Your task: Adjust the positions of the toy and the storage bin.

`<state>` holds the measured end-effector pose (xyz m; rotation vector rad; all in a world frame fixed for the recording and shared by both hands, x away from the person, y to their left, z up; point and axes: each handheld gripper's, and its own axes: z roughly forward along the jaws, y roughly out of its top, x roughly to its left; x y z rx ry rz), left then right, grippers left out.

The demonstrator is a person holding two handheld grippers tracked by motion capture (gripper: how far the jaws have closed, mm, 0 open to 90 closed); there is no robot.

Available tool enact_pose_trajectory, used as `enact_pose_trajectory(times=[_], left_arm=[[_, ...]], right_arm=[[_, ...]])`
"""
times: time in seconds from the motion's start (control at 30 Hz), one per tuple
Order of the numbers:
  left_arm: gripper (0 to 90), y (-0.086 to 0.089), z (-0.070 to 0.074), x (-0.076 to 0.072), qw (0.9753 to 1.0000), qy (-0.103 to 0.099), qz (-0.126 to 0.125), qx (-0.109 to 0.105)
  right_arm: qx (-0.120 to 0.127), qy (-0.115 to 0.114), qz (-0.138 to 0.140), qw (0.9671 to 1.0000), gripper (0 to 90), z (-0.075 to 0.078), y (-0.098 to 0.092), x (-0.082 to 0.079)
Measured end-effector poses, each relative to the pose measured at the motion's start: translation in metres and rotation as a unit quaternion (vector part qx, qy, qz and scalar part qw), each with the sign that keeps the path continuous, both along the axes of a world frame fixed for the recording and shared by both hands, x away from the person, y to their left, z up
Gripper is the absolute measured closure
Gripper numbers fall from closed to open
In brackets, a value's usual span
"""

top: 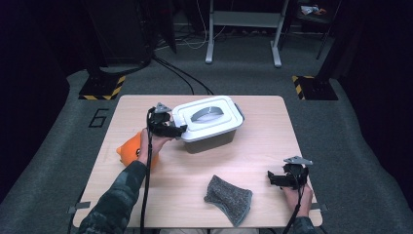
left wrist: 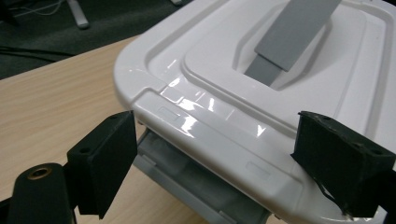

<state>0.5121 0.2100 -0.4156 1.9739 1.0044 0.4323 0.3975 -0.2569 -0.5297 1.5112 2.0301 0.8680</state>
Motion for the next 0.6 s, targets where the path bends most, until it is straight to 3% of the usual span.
enact_pose_trajectory(times=[0.1, 0.6], left_arm=[[13.5, -0.001, -0.002, 0.003, 0.9998, 0.005, -0.01, -0.014], [13.4, -0.005, -0.004, 0.017, 0.9983, 0.001, -0.056, -0.018]], right_arm=[[0.0, 0.0, 0.0, 1.0, 0.2, 0.0, 0.0, 0.0], [-0.001, -0.001, 0.0, 1.0, 0.2, 0.0, 0.0, 0.0]])
